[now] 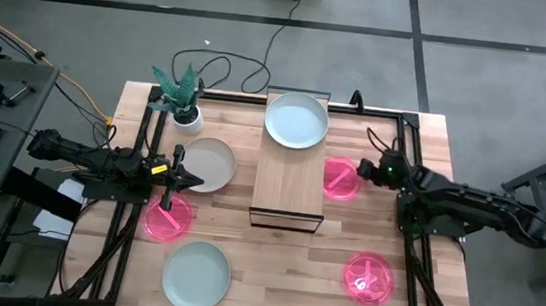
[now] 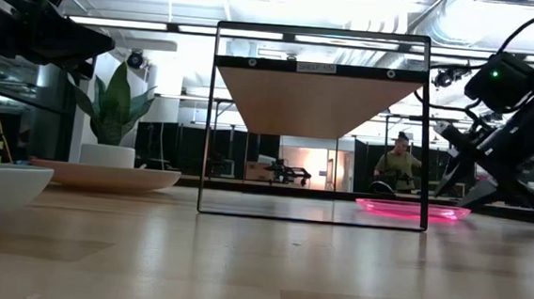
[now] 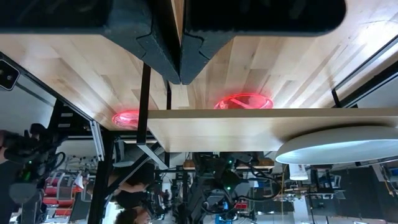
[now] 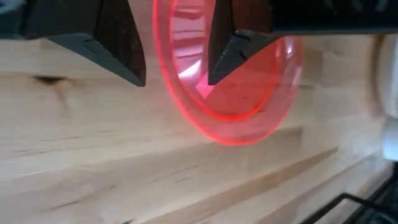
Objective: Place and stack plates onto a shelf
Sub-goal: Put the top pink plate on the shelf
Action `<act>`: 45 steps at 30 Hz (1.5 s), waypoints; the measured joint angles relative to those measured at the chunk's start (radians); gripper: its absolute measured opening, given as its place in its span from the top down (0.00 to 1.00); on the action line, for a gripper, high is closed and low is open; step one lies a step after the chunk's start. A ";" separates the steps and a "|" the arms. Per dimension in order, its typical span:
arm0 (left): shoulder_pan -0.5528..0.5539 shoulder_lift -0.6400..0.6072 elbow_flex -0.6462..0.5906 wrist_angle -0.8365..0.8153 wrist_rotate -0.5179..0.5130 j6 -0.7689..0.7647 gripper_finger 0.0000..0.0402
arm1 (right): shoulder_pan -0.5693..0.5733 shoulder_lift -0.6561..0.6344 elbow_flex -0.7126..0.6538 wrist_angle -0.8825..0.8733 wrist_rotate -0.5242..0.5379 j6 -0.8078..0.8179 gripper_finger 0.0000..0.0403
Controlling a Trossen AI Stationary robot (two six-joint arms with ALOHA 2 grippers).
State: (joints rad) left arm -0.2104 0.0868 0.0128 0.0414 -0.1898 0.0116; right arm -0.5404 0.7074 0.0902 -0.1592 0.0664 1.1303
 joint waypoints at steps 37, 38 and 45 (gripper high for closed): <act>0.000 0.000 0.000 0.000 0.000 0.000 1.00 | 0.074 0.111 -0.028 0.275 0.069 0.355 1.00; 0.000 0.000 0.000 0.000 0.000 0.000 1.00 | 0.065 0.097 -0.028 0.281 0.062 0.355 1.00; 0.000 0.000 0.000 0.000 0.000 0.000 1.00 | 0.001 -0.026 -0.028 0.269 0.045 0.343 1.00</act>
State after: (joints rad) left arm -0.2100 0.0868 0.0124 0.0414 -0.1898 0.0116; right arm -0.5394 0.6814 0.0625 0.1102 0.1112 1.4729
